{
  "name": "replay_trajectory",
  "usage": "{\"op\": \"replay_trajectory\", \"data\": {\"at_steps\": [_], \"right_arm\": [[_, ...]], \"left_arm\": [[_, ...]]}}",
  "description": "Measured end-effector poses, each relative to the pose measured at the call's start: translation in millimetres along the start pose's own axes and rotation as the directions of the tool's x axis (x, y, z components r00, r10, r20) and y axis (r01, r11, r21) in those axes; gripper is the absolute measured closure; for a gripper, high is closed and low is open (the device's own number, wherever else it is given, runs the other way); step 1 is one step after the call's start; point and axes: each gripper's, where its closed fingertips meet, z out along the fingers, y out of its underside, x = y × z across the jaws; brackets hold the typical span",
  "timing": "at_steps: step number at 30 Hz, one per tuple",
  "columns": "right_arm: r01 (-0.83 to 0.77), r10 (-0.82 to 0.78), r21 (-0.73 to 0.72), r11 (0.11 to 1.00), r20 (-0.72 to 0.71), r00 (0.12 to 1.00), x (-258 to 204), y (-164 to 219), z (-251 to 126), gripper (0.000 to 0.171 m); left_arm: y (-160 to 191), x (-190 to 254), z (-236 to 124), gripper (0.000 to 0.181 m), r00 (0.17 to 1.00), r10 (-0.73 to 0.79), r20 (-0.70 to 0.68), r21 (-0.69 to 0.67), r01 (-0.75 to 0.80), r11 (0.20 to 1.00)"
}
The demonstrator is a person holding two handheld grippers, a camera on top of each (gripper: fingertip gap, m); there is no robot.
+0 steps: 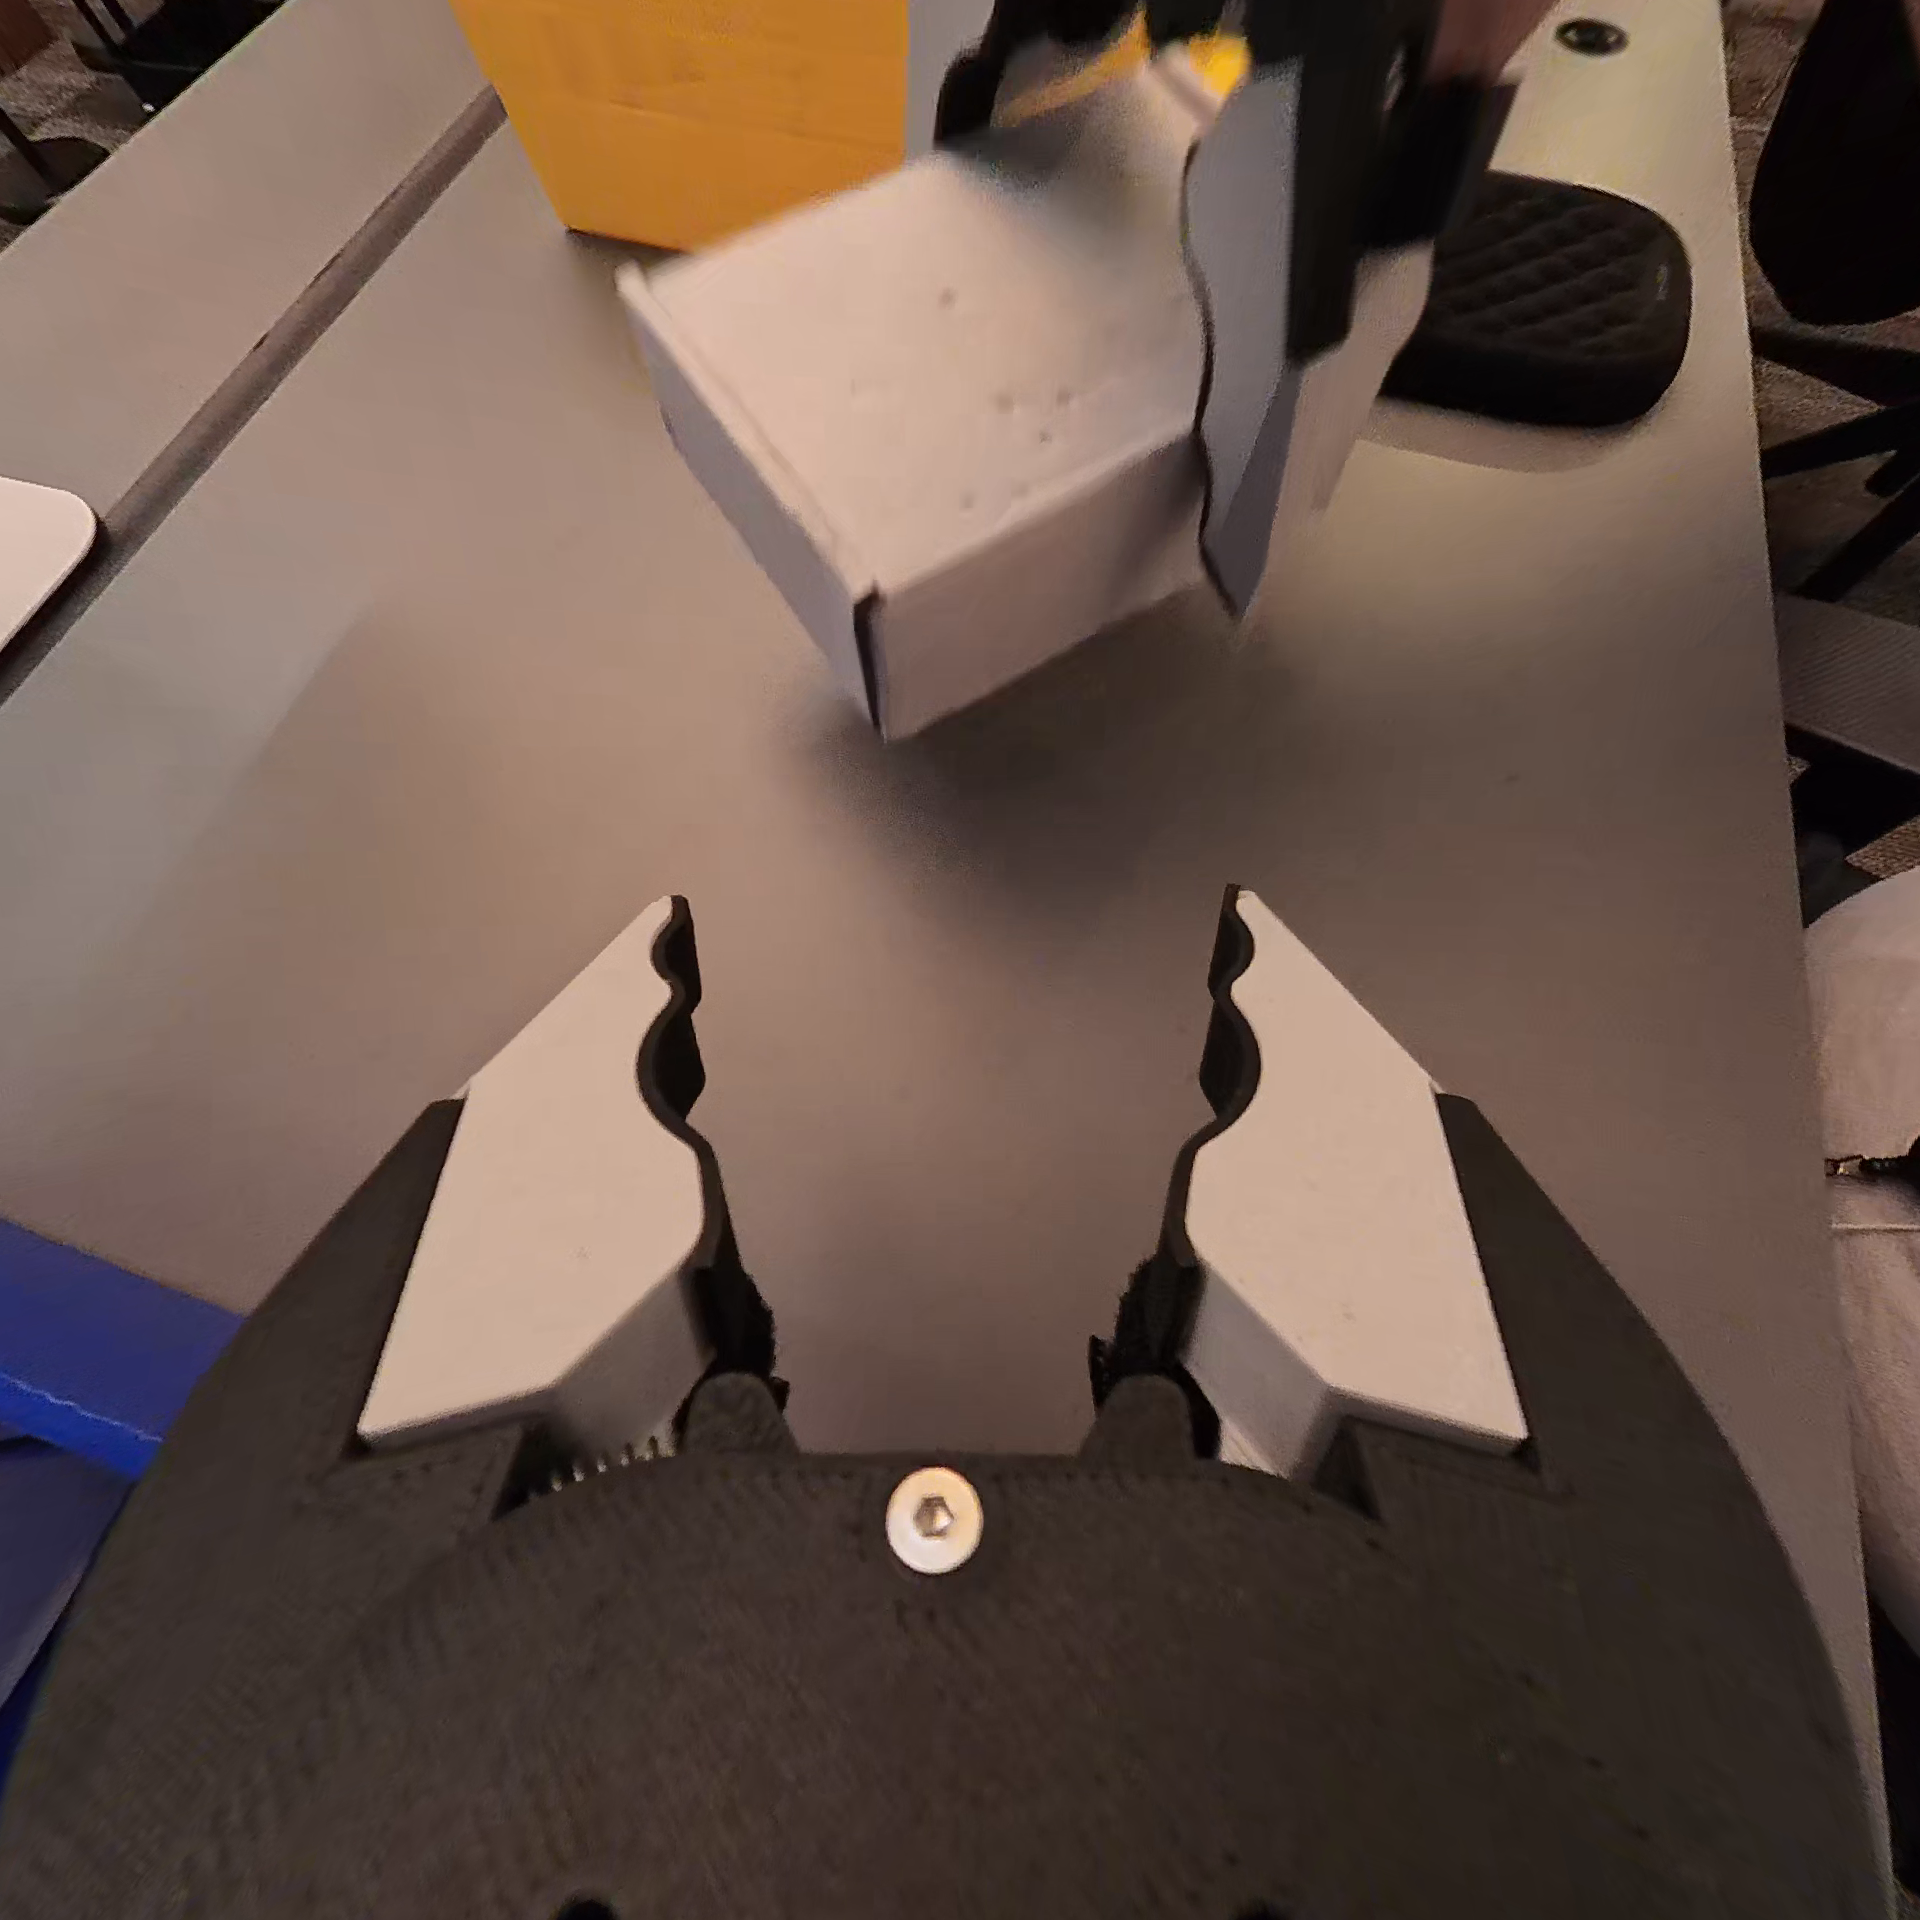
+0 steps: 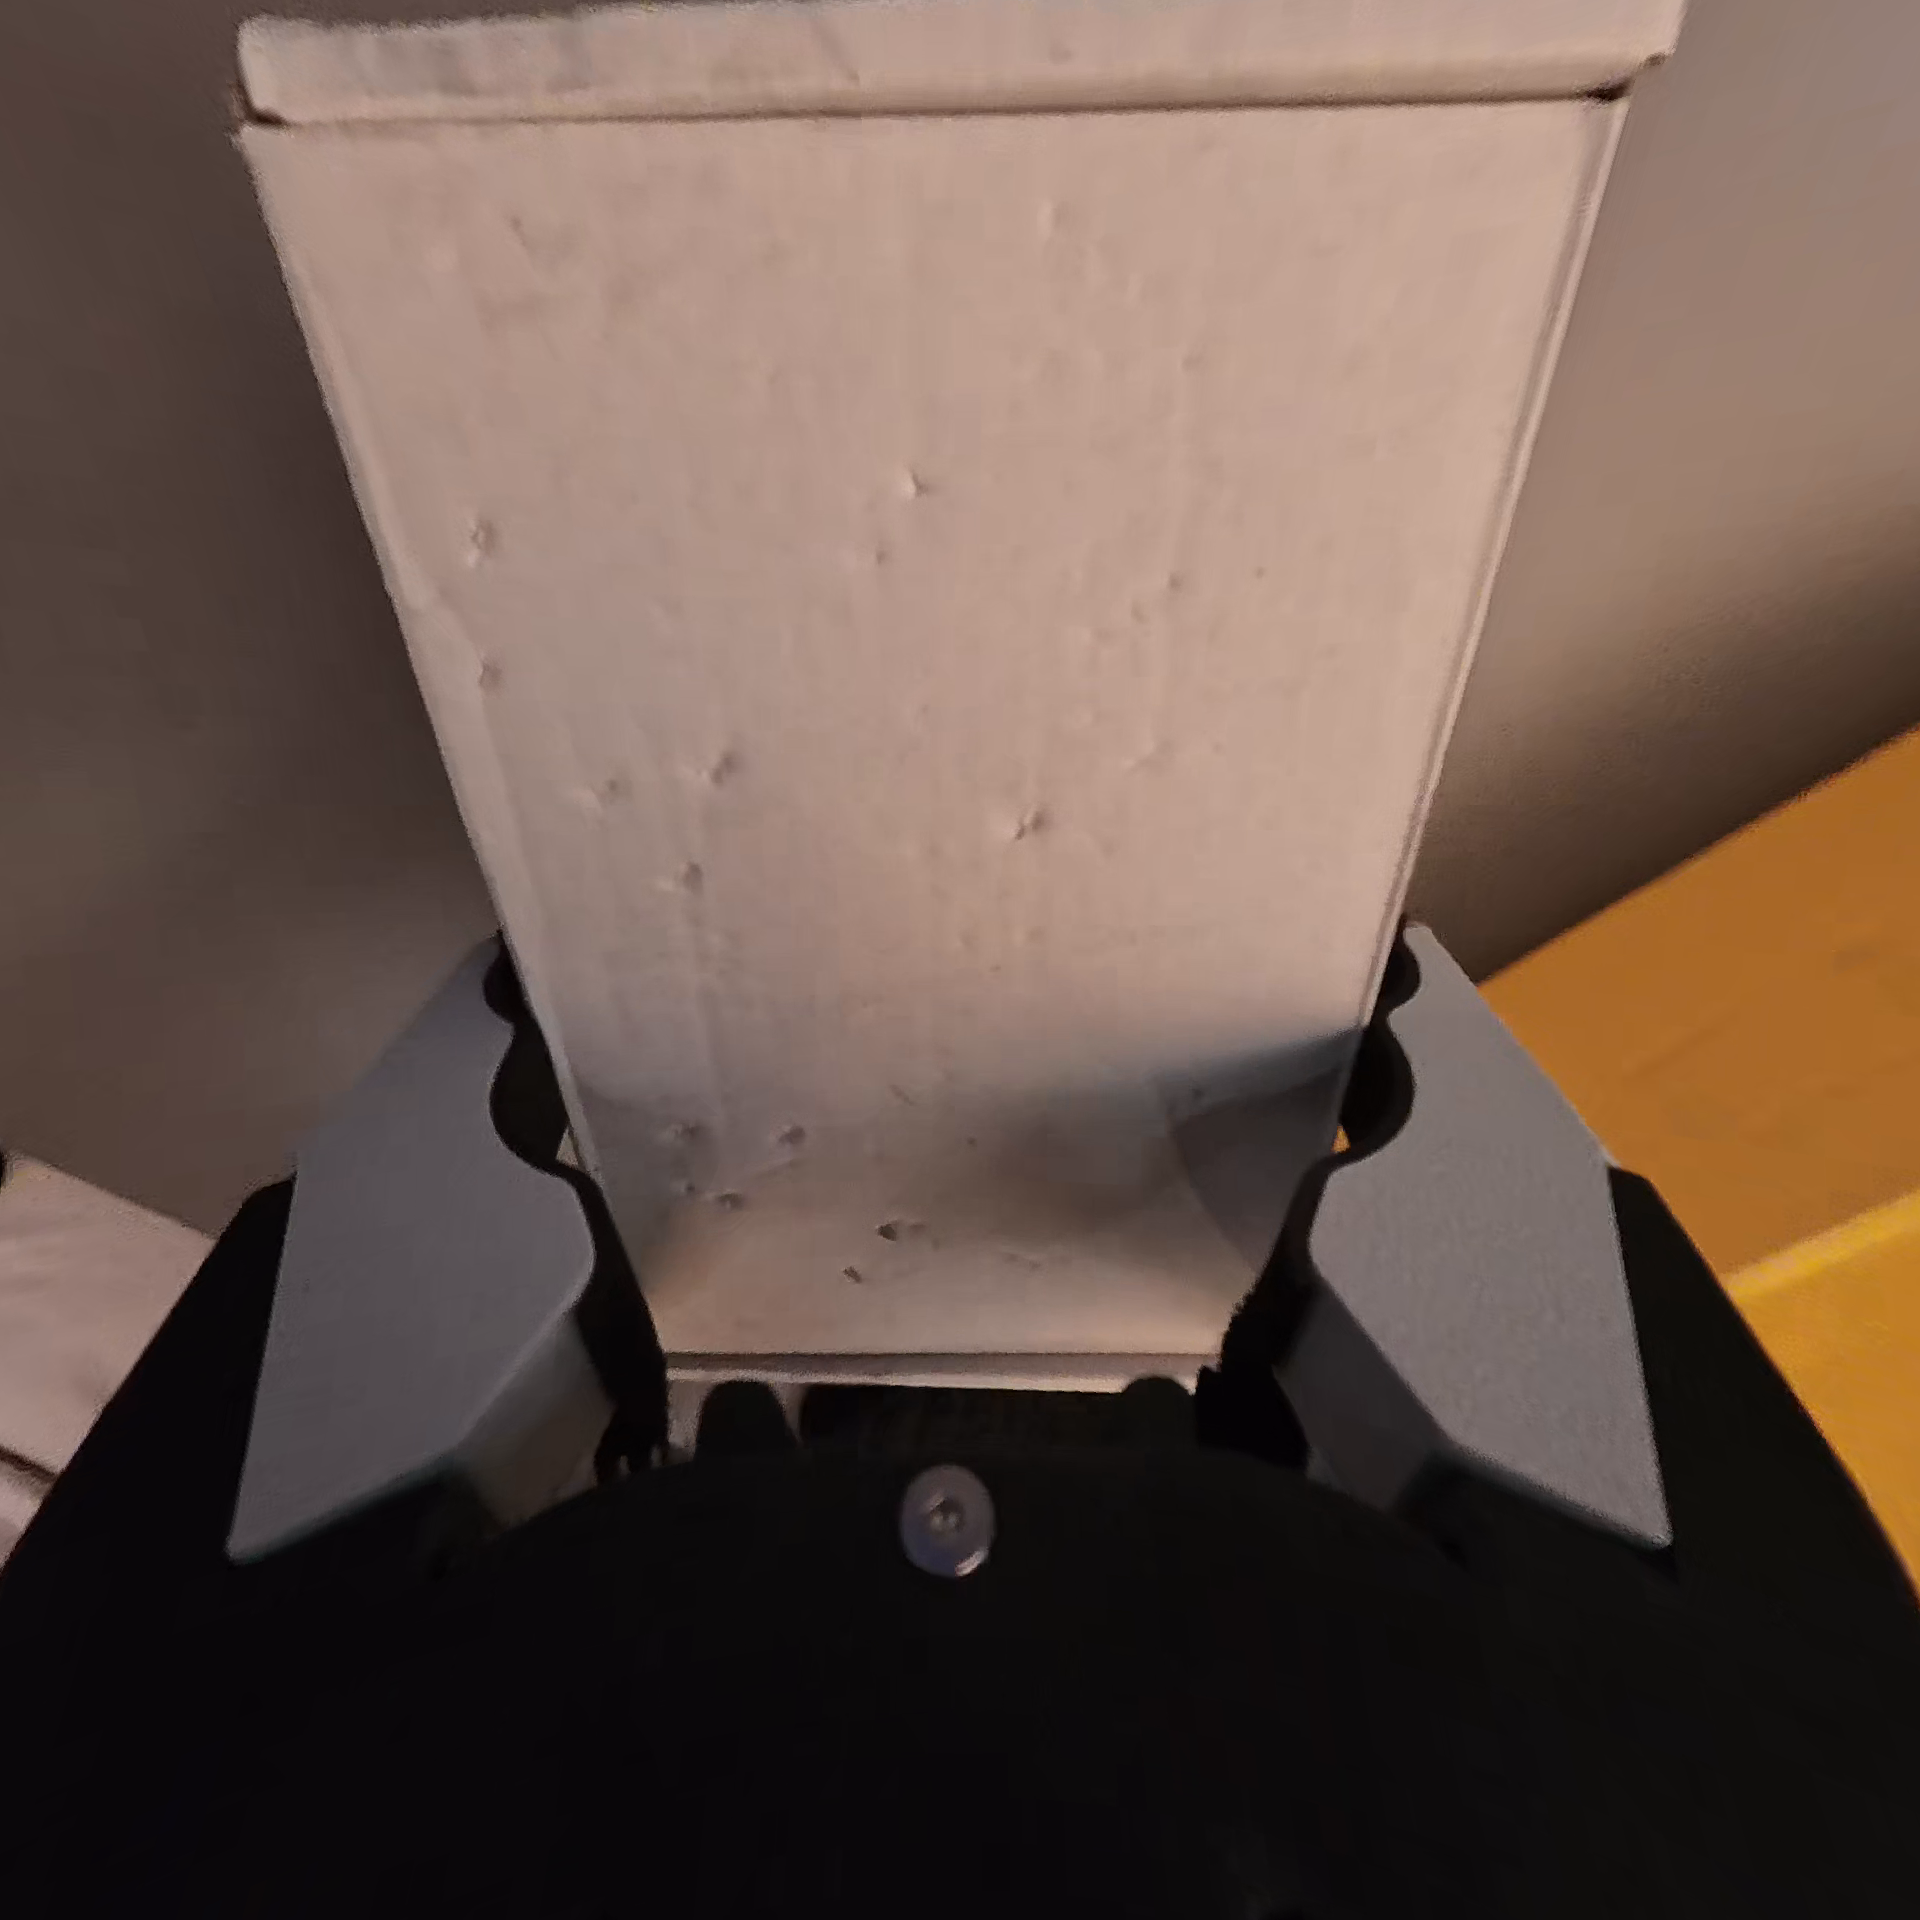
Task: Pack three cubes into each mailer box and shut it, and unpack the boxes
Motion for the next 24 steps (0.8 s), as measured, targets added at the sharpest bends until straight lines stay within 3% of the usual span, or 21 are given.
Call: {"op": "replay_trajectory", "data": {"at_steps": [8,13,18,24], "right_arm": [[-0.017,0.014,-0.008,1.0,-0.287,0.958,94.0,44.1,-107.4,0.019],[-0.12,0.114,0.005,0.993,-0.343,0.933,181.7,89.9,-136.7,0.02],[-0.155,0.144,-0.028,0.987,-0.241,0.96,244.1,113.8,-87.8,0.02],[0.065,-0.093,-0.193,0.979,-0.141,0.986,267.0,115.5,5.2,0.019]], "left_arm": [[6.7,-2.8,4.6,0.083,1.0,-0.006,0.009,-0.031,0.006,0.999],[15.2,-2.1,13.9,0.083,1.0,-0.001,0.009,-0.079,0.002,0.997],[27.4,-5.6,21.3,0.083,1.0,-0.003,0.025,-0.142,0.007,0.99],[12.8,8.9,21.0,0.085,0.999,0.014,-0.035,-0.076,-0.017,0.997]]}}
